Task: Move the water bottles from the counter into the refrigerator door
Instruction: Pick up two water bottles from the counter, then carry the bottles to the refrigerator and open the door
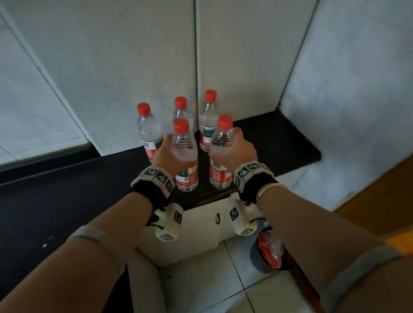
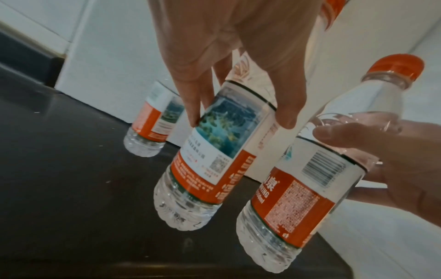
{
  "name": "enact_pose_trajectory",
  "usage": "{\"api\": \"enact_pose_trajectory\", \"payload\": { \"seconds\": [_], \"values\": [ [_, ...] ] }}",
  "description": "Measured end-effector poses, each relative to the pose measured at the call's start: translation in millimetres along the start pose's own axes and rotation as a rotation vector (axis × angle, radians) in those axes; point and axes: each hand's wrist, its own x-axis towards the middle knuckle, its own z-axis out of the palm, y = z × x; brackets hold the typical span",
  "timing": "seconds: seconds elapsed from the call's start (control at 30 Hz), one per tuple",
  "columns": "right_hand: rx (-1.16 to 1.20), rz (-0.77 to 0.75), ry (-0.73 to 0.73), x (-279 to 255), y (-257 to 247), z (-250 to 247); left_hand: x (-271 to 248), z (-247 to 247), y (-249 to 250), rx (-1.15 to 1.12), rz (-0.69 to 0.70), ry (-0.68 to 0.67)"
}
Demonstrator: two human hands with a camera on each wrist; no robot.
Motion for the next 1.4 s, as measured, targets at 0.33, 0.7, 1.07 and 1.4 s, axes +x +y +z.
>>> {"api": "enact_pose_trajectory", "payload": {
  "seconds": [0.33, 0.7, 1.07, 1.4],
  "values": [
    [-0.001, 0.124, 0.34, -87, 32, -102, -56, 52, 83, 0.035, 0.321, -0.313],
    [0.079, 0.345, 0.699, -230, 130, -232, -166, 185, 181, 0.048, 0.559, -0.682],
    [0.034, 0.607, 1.016, -420, 251, -338, -360, 358, 247, 0.045, 0.758, -1.144],
    [0.036, 0.818, 1.301, -606, 329, -390, -548, 462, 275, 0.036, 0.885, -1.431]
  ]
}}
